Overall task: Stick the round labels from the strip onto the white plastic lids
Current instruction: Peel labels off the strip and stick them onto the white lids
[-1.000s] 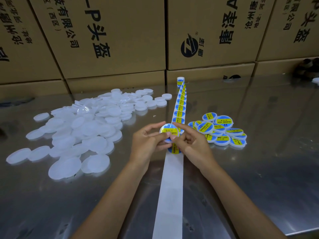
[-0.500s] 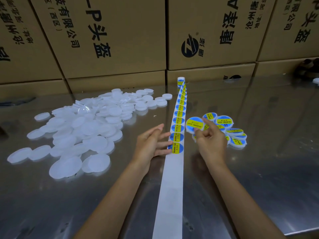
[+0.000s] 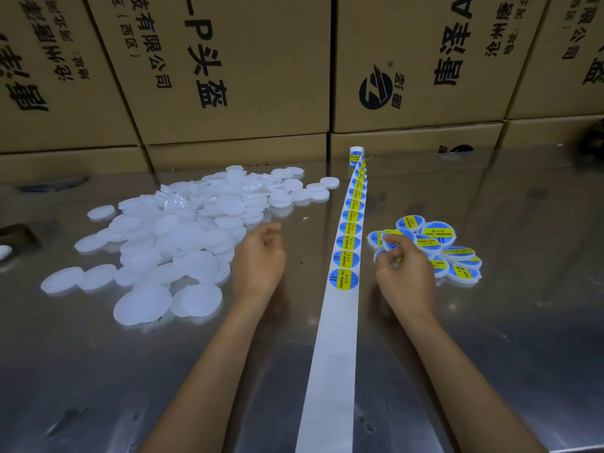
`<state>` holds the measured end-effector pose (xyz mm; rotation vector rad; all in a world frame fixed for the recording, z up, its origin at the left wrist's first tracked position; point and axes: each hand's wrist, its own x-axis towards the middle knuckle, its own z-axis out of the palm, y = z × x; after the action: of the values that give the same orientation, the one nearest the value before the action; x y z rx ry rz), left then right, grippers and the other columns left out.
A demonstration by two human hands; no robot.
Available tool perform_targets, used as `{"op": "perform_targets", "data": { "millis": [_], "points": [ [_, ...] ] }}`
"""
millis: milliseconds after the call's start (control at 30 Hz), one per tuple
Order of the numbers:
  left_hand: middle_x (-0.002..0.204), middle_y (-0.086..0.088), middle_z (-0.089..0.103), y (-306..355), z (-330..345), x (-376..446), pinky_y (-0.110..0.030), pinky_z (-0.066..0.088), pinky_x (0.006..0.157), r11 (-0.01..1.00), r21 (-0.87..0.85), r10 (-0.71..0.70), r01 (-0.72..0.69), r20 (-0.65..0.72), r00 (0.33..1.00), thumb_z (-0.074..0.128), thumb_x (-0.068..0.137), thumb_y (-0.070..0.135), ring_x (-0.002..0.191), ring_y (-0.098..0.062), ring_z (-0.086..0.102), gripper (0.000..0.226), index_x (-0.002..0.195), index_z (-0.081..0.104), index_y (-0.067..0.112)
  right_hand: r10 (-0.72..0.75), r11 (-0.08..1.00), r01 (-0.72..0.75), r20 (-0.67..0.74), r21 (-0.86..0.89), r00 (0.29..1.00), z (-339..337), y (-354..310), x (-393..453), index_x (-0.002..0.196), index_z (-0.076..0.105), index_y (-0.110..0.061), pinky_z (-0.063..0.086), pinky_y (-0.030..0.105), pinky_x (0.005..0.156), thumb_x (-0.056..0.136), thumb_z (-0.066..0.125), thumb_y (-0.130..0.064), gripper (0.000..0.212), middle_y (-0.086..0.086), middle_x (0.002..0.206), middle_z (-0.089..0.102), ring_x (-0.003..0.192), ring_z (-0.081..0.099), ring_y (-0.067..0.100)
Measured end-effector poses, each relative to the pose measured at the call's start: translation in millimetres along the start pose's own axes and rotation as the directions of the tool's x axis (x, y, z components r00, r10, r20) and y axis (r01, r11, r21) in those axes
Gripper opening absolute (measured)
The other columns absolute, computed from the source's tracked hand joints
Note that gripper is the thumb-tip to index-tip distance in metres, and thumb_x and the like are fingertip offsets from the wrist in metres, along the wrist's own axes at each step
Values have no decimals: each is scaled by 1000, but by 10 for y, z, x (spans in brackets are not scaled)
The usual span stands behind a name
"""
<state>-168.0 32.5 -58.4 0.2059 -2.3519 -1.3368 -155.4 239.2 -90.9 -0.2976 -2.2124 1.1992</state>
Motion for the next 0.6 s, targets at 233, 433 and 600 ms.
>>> {"op": "perform_targets", "data": {
  "millis": [233,433,600],
  "points": [
    [163,-9,27,-523,-565,365,-48,5,122,729,684,-3,-41,62,998,48,102,33,152,-29,15,52,151,41,18,-91,996,91,51,2,995,37,-30,-55,95,68,-23,35,27,70,87,53,-11,21,-7,79,62,87,57,25],
    [128,-14,67,-566,-560,365,-41,18,122,810,579,119,-94,-5,993,63,92,9,121,-34,57,31,122,70,11,-89,996,88,95,16,992,11,-60,-86,92,70,-20,36,27,67,87,54,-10,20,-8,77,61,86,58,26],
    [117,-13,73,-474,-509,323,-40,43,108,916,390,122,-90,-60,991,66,92,11,111,-36,61,22,112,76,12,-106,994,106,129,8,986,19,-71,-91,90,69,-21,41,28,69,87,56,-11,17,-12,78,62,89,60,24]
  ]
}}
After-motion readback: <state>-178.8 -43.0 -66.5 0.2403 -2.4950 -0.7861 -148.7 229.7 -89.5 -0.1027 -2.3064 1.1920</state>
